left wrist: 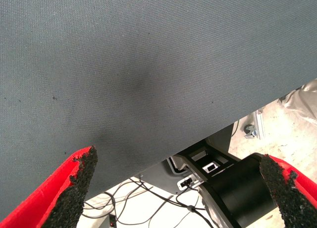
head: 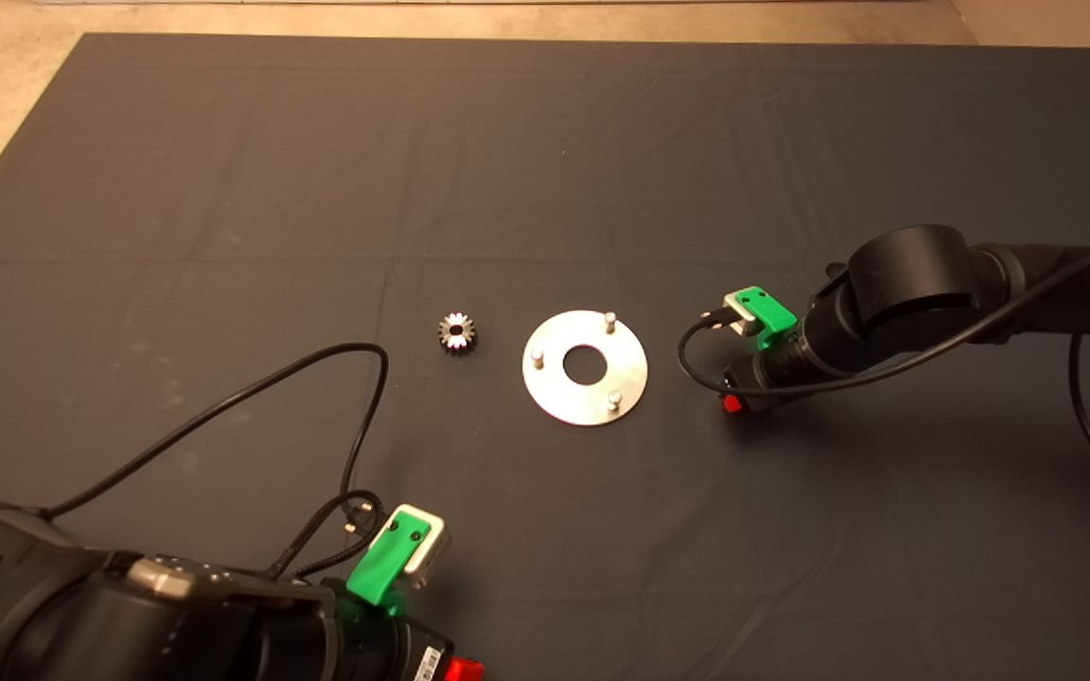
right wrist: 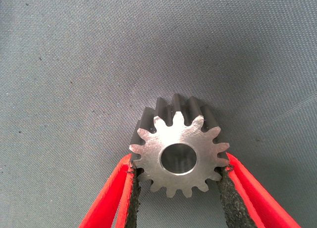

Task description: Install three planetary gears onto the carrier pins

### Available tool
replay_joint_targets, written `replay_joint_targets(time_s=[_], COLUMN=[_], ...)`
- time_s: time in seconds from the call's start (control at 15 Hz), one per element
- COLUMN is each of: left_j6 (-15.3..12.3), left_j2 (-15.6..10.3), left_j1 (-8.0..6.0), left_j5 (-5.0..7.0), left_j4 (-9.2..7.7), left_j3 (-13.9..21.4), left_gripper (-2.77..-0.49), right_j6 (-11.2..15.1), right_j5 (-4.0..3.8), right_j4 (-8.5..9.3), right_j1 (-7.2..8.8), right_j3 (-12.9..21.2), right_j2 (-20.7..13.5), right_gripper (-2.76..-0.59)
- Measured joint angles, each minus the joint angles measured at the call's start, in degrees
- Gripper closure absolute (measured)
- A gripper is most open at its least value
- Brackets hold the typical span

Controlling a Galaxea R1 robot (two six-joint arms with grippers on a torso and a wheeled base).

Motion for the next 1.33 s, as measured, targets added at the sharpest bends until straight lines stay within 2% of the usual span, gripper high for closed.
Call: replay_joint_targets(time_s=[1.33], left_j6=[-0.40], left_j2=[0.66], left_j1=[0.00], left_j5=[-0.02], left_j4=[0.00], left_j3=[0.00], left_gripper=[-2.36], right_j6=[-0.02], right_j5=[-0.06], right_j4=[-0.02], right_j1=[0.00], right_j3=[0.00], right_j2=[0.05], right_gripper=[-1.05])
